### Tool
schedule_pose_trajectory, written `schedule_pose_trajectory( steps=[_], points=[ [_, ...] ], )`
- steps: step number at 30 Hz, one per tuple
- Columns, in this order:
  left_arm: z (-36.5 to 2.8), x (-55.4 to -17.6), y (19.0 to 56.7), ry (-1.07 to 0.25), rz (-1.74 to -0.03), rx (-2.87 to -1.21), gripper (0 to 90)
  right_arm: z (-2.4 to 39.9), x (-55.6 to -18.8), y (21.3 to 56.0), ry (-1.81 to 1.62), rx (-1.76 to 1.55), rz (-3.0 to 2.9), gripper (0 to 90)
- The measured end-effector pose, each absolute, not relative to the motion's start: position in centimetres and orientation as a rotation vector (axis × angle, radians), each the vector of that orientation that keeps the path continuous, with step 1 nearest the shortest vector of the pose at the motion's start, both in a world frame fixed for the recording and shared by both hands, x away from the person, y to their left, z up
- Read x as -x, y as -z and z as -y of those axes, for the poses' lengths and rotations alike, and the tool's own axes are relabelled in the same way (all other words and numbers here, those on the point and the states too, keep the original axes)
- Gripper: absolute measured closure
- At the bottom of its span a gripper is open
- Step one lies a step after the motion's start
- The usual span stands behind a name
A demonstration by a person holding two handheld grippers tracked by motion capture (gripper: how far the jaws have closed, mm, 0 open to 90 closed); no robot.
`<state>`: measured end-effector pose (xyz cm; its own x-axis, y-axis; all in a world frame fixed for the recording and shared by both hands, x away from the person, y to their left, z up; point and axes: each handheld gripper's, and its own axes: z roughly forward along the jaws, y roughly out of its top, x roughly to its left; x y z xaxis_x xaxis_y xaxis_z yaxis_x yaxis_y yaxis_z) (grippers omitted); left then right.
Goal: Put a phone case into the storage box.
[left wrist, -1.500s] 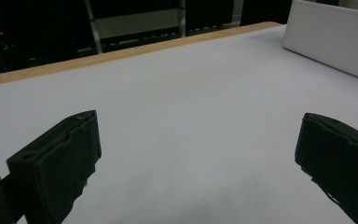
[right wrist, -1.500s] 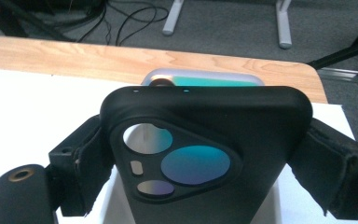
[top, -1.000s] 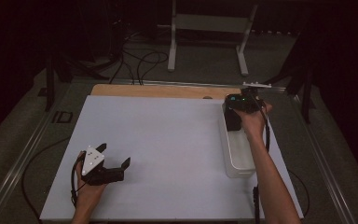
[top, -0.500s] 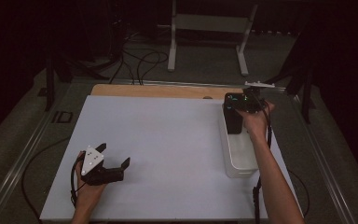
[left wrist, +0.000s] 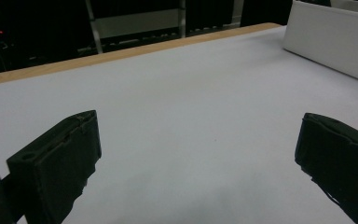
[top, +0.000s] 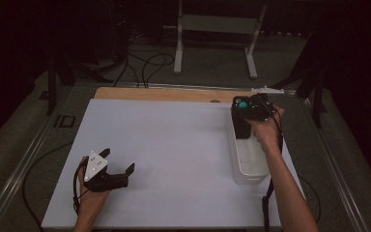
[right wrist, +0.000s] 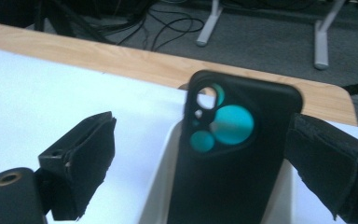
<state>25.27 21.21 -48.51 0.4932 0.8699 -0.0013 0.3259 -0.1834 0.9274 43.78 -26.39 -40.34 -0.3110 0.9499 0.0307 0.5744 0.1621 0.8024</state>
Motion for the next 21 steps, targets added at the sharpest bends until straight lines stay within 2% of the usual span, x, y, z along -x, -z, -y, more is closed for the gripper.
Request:
schedule_pose_trajectory(
  steps=[21],
  points=[
    [-21.4,-25.3,48.4,-0.670,-1.015,-1.752,0.5,24.7,-37.6,40.1,-1.147,-1.251,-2.032,11.9]
  ],
)
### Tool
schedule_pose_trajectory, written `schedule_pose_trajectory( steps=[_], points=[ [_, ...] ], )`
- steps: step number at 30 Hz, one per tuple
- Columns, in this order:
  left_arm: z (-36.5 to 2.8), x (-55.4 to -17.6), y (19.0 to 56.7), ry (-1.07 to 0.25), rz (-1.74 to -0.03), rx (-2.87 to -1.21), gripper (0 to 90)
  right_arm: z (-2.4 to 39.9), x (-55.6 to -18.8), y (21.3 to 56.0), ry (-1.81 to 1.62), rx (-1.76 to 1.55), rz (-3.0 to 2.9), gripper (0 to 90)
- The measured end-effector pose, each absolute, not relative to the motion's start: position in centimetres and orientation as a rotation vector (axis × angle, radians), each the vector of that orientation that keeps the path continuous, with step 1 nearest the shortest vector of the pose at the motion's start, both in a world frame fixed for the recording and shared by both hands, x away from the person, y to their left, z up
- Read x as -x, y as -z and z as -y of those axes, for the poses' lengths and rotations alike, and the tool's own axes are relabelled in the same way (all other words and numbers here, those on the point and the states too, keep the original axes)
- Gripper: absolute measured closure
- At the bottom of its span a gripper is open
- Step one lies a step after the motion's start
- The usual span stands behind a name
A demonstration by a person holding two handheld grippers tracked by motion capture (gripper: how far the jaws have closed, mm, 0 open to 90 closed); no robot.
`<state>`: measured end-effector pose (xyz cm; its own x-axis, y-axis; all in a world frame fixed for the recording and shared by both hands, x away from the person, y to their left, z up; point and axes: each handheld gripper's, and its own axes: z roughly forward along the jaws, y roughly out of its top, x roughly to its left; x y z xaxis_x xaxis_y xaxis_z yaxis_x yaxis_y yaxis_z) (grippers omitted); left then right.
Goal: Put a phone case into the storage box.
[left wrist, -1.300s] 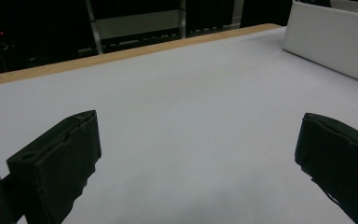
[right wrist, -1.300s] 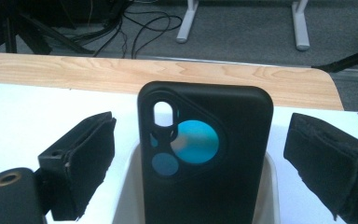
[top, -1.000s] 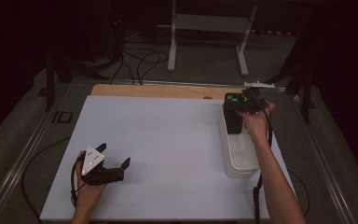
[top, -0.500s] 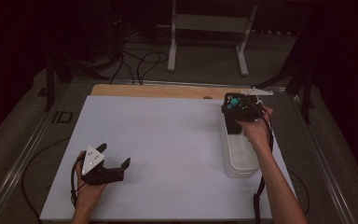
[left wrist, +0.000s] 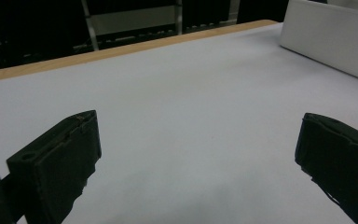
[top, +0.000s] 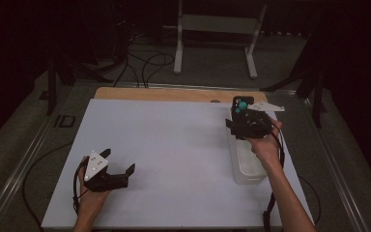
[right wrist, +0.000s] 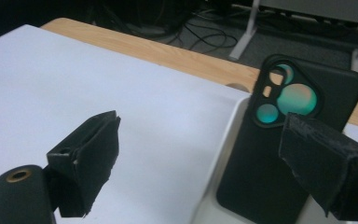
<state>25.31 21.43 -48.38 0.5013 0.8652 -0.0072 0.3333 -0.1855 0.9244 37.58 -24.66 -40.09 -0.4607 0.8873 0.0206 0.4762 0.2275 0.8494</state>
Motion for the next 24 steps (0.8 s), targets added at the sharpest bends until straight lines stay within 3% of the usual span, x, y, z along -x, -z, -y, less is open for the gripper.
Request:
schedule_pose_trajectory(
  steps=[24],
  points=[
    [-23.9,-24.8,46.8,-0.688,-1.051,-1.701,0.4,25.0,-29.1,43.0,-1.386,-1.098,-1.952,9.4]
  ],
)
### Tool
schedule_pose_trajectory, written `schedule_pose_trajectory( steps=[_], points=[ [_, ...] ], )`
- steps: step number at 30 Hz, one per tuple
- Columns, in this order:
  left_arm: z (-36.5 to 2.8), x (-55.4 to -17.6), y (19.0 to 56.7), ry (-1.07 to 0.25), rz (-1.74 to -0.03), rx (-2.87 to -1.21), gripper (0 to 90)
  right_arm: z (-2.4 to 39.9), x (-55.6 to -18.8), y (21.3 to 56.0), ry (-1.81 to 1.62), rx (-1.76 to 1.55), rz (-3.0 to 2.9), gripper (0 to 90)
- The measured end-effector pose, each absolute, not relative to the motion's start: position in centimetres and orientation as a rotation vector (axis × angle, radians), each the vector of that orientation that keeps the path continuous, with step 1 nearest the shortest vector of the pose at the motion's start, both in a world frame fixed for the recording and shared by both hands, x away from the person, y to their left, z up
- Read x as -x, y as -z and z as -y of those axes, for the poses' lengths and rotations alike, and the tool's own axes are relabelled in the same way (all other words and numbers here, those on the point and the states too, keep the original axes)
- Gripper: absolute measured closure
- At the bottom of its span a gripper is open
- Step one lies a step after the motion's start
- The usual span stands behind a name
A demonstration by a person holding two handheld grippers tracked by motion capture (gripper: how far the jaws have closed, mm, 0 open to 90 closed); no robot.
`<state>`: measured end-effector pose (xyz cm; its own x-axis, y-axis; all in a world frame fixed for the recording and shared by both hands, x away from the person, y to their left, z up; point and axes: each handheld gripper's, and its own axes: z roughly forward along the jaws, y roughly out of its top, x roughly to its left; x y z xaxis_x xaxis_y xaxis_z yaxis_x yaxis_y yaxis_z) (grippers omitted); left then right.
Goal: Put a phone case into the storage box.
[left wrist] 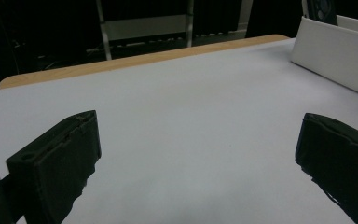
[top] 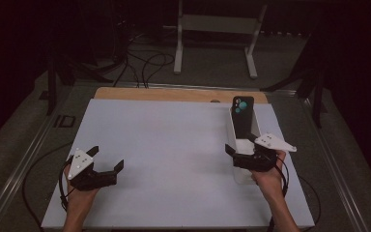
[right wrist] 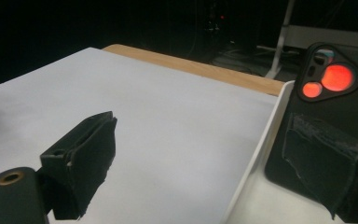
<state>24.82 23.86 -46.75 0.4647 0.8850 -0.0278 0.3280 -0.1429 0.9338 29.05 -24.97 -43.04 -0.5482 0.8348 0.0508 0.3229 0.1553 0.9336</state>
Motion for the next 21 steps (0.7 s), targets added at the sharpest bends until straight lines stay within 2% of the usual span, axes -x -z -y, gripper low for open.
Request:
schedule_pose_trajectory(
  steps=[21],
  points=[
    [-23.8,-24.4,47.4,-0.694,-0.996,-1.725,0.0,25.9,-26.1,46.6,-1.433,-1.012,-1.941,9.5]
  ],
)
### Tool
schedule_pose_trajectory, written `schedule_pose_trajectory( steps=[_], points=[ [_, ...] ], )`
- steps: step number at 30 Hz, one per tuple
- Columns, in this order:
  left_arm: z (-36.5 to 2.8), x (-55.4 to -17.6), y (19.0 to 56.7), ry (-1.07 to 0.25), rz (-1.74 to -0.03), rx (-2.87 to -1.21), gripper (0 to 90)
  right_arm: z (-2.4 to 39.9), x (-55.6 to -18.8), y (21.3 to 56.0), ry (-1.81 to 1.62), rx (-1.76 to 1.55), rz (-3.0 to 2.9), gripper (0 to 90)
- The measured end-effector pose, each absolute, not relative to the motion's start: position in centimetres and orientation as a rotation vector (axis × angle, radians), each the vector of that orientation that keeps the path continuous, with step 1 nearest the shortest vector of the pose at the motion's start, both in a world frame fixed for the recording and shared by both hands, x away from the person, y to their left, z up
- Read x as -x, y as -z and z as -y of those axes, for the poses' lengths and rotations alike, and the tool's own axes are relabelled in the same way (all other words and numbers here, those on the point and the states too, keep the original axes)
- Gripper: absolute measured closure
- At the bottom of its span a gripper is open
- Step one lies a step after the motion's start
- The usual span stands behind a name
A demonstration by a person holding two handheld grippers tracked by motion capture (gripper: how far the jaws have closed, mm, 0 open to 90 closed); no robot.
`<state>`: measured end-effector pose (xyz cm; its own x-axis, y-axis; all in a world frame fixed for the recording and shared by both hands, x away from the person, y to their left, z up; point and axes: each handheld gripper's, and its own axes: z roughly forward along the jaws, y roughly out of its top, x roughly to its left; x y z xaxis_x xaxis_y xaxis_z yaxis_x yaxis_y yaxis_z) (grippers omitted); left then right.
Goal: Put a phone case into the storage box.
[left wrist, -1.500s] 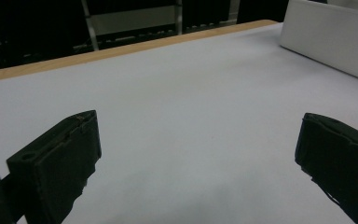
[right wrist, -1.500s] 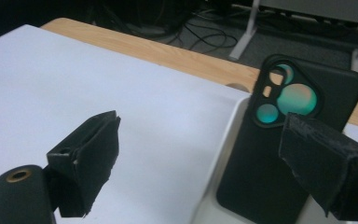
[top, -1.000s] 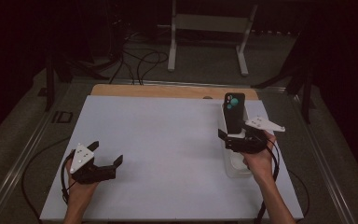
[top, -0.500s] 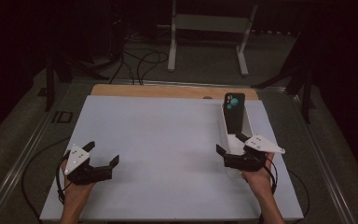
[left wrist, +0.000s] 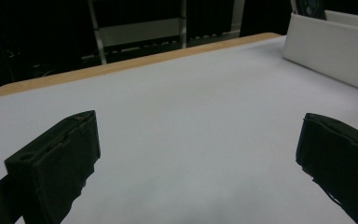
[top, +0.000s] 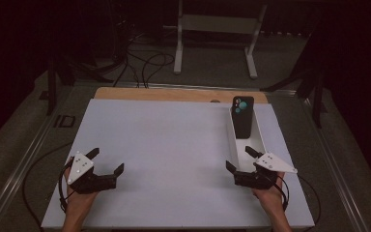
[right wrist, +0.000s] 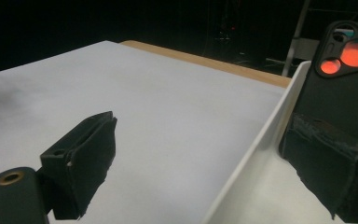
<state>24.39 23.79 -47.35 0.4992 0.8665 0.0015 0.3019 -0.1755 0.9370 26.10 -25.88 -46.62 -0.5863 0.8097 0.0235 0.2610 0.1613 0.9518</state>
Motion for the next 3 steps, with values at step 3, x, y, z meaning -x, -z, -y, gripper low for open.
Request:
schedule_pose_trajectory(
  steps=[3],
  points=[
    [-23.55,-24.45,47.52,-0.701,-0.998,-1.743,0.0,25.94,-26.22,46.75,-1.440,-1.017,-1.942,9.5]
  ],
)
